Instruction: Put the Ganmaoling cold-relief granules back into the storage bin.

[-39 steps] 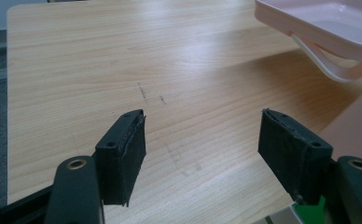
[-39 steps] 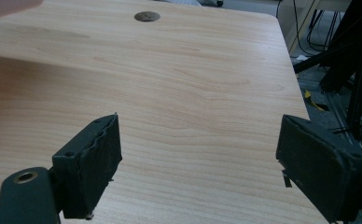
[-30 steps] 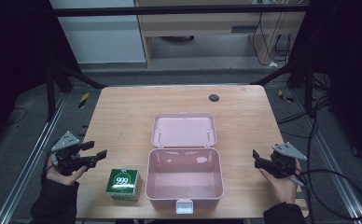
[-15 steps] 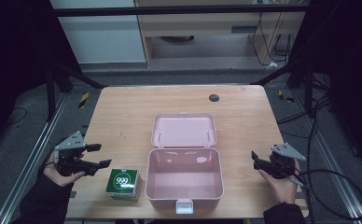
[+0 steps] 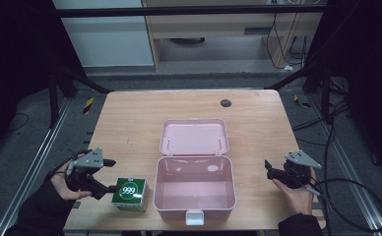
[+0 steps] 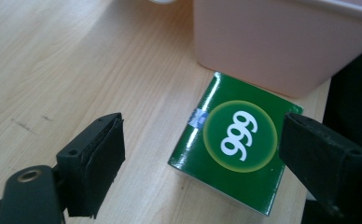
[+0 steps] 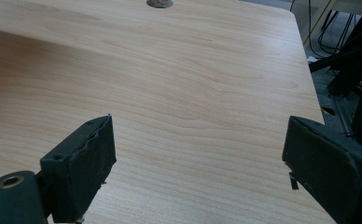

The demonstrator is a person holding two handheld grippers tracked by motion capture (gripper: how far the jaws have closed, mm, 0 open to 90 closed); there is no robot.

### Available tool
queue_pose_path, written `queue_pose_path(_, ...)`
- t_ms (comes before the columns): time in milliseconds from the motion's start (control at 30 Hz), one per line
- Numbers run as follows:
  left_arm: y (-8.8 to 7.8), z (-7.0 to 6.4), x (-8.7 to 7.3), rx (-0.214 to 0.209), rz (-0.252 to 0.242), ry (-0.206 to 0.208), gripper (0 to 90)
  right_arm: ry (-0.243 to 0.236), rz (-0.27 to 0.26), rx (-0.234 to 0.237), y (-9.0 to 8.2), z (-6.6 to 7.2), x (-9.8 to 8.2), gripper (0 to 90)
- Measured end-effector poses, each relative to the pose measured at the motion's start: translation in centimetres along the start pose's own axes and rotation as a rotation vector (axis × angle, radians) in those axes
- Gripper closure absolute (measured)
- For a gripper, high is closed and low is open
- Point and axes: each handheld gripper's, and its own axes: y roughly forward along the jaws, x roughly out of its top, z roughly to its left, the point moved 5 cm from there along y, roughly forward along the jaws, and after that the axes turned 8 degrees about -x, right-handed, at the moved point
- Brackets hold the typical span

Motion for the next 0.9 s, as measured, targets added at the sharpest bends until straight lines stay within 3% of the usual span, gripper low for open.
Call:
queue_pose_path(400, 2.5, -1.6, -1.6, -0.025, 0.070, -0.032, 7.3, -0.017, 0.009, 0.010, 0.2, 0.1, -0.1, 7.3)
queue_pose_path(667, 4.0, -2.3, -2.5, -0.024, 0.073, -0.046, 4.4, -0.034, 0.023, 0.006, 0.4, 0.2, -0.3, 6.5)
queue_pose_path(767, 4.7, -2.7, -3.0, -0.031, 0.078, -0.075, 3.7, -0.042, 0.026, 0.004, 0.4, 0.3, -0.3, 6.2)
queue_pose_path(900, 5.5, -2.8, -3.3, -0.042, 0.083, -0.061, 4.3, -0.048, 0.039, 0.006, 0.5, 0.3, -0.4, 6.0)
